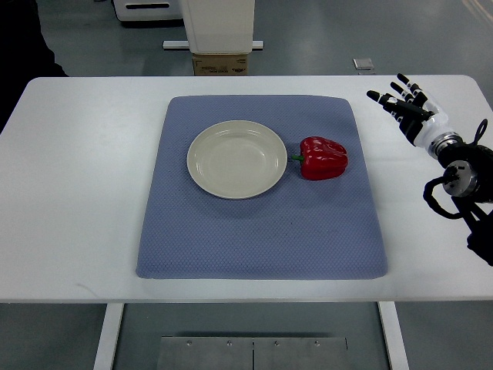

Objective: Place red pepper on plate with right hand

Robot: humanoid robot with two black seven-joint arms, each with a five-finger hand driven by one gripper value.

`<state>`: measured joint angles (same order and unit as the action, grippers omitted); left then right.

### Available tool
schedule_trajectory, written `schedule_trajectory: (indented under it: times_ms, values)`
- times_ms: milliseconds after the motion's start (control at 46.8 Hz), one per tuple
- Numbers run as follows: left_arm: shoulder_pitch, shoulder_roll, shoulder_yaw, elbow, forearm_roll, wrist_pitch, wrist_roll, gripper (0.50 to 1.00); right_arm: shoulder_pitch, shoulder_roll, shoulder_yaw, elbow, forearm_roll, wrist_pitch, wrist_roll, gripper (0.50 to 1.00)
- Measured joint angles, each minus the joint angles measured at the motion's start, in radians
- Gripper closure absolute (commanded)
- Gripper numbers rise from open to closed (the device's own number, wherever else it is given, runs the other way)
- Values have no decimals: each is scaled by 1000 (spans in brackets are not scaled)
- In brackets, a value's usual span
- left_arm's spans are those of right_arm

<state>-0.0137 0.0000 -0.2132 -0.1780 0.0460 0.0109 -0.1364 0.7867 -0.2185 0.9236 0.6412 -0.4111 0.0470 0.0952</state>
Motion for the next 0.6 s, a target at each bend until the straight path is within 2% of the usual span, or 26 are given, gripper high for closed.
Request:
schedule_trajectory:
  times_ms: [598]
  values:
    - [-7, 0, 0, 1, -1, -2, -2, 500, -4, 21, -54, 5, 0, 9, 3, 500]
